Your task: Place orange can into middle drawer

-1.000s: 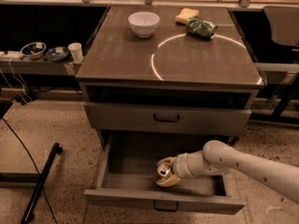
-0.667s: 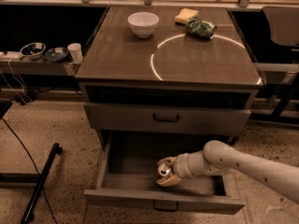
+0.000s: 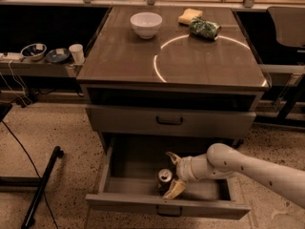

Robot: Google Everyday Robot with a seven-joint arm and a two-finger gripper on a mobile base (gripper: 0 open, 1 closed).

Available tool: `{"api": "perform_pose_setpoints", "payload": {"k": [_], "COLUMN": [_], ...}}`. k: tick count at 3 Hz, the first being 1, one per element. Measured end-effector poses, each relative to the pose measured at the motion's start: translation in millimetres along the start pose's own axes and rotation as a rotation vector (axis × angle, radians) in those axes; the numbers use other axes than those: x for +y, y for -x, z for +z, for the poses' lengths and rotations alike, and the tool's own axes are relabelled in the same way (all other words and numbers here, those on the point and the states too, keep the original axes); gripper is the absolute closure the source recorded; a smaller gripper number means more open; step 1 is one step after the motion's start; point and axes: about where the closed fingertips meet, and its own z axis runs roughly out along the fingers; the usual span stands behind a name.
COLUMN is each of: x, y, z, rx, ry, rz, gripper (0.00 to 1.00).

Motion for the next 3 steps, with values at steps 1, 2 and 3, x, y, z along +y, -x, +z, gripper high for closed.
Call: {"api": "perform_pose_setpoints", "payload": {"k": [1, 2, 3], "x": [1, 5, 7], "y": [10, 29, 27], "z": [-15, -51, -51], "rx": [-0.069, -0.169, -0.17], "ry": [-0.019, -0.062, -0.062], "rz": [-0.011, -0.05, -0.05], "gripper": [0.0, 0.0, 0.0]}}
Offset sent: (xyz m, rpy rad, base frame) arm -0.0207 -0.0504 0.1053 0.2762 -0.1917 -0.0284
